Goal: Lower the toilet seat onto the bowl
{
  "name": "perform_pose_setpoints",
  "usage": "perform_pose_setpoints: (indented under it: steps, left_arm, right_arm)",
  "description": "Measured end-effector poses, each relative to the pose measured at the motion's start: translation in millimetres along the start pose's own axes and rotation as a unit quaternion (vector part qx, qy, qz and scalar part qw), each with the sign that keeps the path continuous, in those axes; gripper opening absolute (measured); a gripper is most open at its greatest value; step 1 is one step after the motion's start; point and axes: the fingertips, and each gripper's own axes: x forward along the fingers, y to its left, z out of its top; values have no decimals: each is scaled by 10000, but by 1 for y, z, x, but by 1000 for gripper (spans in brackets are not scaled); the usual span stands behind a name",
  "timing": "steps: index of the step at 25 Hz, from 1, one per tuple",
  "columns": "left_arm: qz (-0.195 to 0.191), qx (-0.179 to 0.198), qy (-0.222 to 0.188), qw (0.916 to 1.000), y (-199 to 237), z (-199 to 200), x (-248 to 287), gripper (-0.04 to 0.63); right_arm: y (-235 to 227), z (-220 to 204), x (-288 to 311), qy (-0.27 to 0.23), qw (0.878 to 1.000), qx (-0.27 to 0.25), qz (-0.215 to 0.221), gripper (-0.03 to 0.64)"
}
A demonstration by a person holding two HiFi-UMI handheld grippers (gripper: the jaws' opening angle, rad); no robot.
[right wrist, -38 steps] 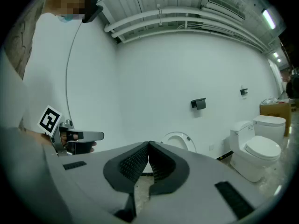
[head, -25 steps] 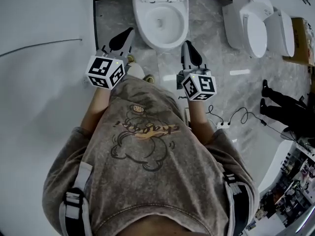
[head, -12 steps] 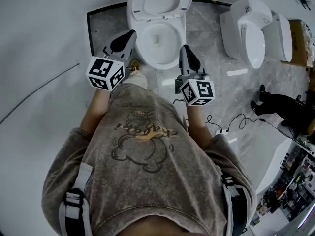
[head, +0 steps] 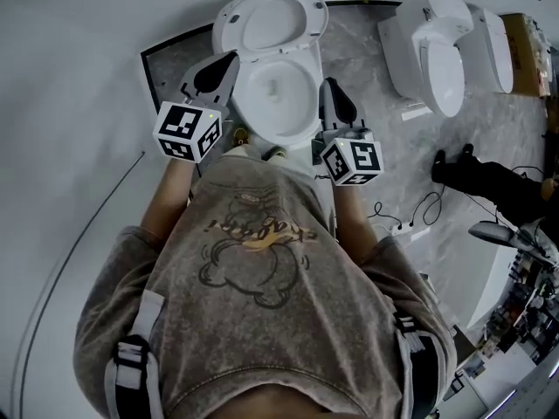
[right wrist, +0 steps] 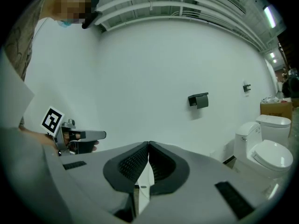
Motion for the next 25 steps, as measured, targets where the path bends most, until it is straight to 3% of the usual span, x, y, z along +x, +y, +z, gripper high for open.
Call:
perform_pose_setpoints:
  steps: [10,14,18,25]
  left_arm:
    - [-18,74,-129,9999,1,19,17,20]
    - [-59,85,-149,9998,6,17,34,107]
    - [-76,233,-152,9996,16,21,57,269]
    - [-38,539,197,9983,48,5,109,279]
  right_arm:
    - [-8,13,14,-52,9999,25,105,26]
    - [-19,8,20,-28,9999,56,94,26]
    - [-25,10,23,3,9999,86,69,26]
    - [-33,9,18,64,9999,154,-23,28]
